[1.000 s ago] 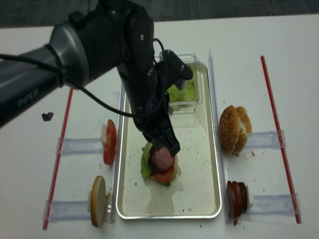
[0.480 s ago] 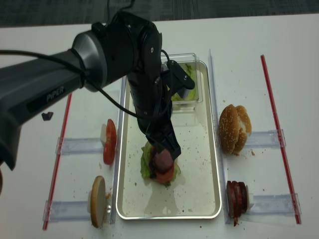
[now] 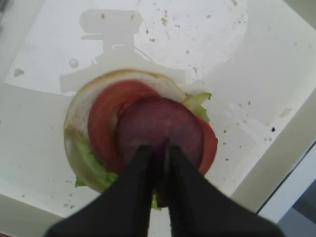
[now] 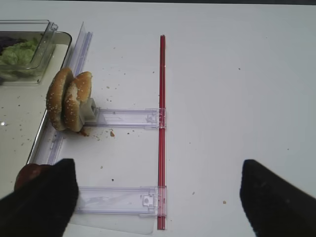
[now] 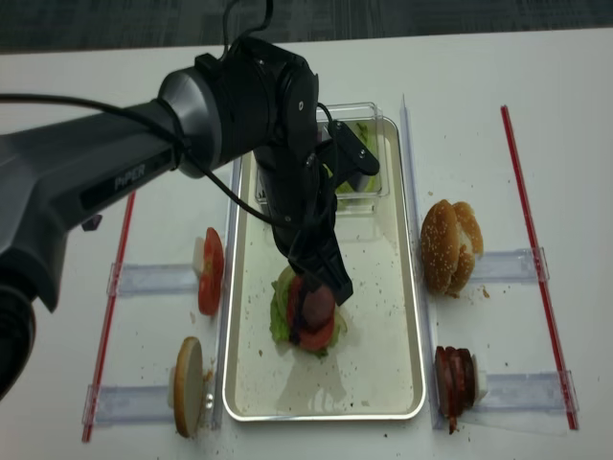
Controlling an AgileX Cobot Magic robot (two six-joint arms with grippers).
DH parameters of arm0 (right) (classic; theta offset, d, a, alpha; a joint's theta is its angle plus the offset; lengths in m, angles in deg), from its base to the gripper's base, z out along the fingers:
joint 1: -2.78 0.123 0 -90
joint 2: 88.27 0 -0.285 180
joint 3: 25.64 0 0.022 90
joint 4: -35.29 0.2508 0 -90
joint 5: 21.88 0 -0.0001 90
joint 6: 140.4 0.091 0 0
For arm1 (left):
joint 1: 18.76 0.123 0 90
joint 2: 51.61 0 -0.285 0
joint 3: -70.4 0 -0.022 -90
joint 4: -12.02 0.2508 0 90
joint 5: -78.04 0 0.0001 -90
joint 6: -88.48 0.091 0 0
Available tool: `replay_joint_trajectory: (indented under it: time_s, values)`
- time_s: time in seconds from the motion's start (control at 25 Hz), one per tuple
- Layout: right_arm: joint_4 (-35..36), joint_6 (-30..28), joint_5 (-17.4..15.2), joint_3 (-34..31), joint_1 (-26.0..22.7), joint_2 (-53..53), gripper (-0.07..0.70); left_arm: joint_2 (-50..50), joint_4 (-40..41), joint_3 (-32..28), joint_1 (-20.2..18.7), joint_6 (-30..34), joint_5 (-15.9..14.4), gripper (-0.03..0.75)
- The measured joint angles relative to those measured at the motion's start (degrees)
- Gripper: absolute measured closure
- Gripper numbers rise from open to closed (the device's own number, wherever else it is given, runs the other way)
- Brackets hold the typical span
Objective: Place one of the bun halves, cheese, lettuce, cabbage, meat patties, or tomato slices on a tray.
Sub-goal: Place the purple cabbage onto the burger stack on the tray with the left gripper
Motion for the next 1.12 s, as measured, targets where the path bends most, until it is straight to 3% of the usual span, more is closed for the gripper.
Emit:
replay_joint_trajectory:
  time_s: [1.12]
  values:
    - [0.0, 0.0, 0.0, 0.0, 0.0, 0.0, -0.046, -2.7, -0.7, 0.1, 0.0, 1.0, 3.1, 0.670]
